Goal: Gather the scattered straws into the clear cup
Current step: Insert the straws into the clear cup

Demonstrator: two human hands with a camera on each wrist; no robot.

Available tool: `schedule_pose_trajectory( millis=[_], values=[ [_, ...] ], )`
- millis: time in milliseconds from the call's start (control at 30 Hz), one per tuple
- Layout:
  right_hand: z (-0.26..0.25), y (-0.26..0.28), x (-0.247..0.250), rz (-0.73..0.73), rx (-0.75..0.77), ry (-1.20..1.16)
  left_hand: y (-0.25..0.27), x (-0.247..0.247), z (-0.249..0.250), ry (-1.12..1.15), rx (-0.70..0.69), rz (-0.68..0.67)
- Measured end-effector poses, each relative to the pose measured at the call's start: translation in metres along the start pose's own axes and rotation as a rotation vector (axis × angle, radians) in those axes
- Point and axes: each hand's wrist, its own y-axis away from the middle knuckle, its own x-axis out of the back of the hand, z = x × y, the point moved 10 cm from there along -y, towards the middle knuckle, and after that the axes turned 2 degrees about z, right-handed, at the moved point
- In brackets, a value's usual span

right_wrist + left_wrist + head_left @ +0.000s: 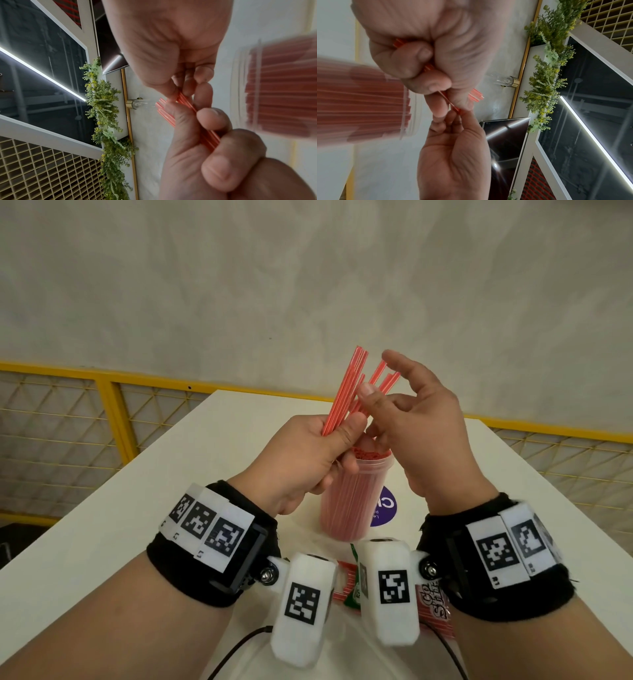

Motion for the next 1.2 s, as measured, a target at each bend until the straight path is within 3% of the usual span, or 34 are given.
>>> schedule_pose_trajectory(
  millis=[200,467,633,733,900,1200],
  values=[
    [-0.007,-0.002,0.01,0.063,0.064,-0.026,-0.001,0.007,0.0,-0.047,0.006,0.066],
    [-0.008,0.001,-0.004,-0.02,0.093,0.025,0.0,0.013,0.009,-0.094,-0.058,0.154],
    [-0.003,-0.011,0.039,0.226,0.085,-0.005,-0.001,0.029,0.014,-0.213,-0.149,0.307],
    [-0.003,-0.014,0.062,0.345,0.13,0.127,-0.003,0.016,0.014,-0.324,-0.202,0.216],
    [-0.001,-0.016,0.073,0.381,0.158,0.204,-0.003,-0.007,0.014,-0.711,-0.308,0.008],
    [0.006,-0.012,0.046,0.32,0.176,0.262,-0.005,0.003,0.016,-0.73,-0.336,0.102]
  ],
)
